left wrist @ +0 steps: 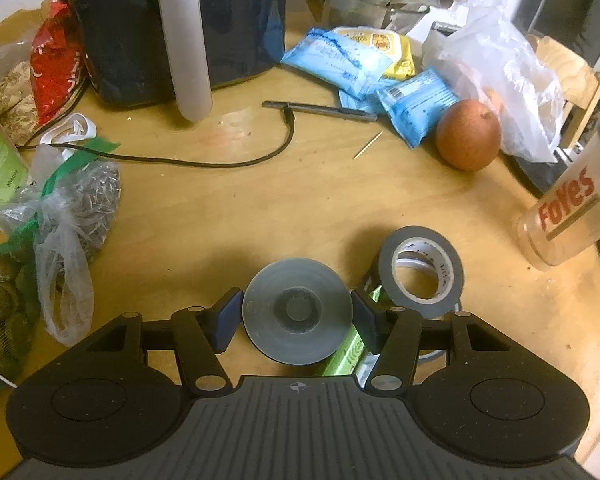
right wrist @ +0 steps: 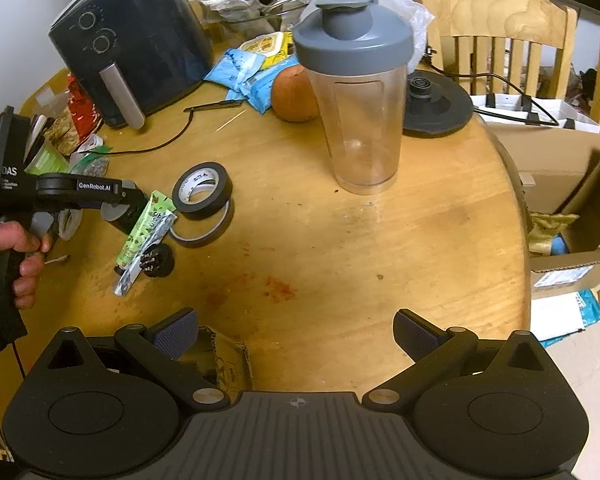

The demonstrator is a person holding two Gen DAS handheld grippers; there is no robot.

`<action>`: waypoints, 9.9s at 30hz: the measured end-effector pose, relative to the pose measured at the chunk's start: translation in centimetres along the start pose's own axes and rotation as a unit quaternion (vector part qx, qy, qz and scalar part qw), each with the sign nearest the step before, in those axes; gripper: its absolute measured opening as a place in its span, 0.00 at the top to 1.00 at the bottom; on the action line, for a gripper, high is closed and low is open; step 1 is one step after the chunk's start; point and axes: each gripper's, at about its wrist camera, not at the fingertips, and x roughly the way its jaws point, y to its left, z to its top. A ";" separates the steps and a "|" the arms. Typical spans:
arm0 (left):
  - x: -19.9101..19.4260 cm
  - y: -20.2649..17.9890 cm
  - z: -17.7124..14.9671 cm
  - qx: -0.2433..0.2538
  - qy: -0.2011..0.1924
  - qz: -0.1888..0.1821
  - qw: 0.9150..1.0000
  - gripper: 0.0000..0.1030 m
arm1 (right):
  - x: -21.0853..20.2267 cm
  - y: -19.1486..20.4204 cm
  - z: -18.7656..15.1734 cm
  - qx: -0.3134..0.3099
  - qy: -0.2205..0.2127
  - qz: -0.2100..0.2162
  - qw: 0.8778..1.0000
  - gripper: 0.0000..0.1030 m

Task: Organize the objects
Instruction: 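Lift the grey lid with the left gripper while the right gripper grasps the black tape roll, then carry the grey lid and black tape roll over the cardboard box with both grippers, then open both grippers to drop the grey lid and black tape roll into the box, then withdraw both grippers from the box toward the marbled stick and thin tape ring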

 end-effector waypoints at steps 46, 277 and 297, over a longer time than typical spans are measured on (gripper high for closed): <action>-15.7 3.5 -7.3 -0.154 -0.105 -0.012 0.982 0.44 | 7.9 5.9 7.2 -0.183 -0.054 0.060 0.980 0.00; -17.1 0.9 -7.0 -0.135 -0.113 -0.034 0.984 0.36 | 2.0 6.6 5.6 -0.146 -0.098 0.069 0.982 0.00; -13.8 1.9 -4.8 -0.080 -0.072 -0.049 0.993 0.36 | 4.0 7.7 6.6 -0.106 -0.065 0.064 0.990 0.00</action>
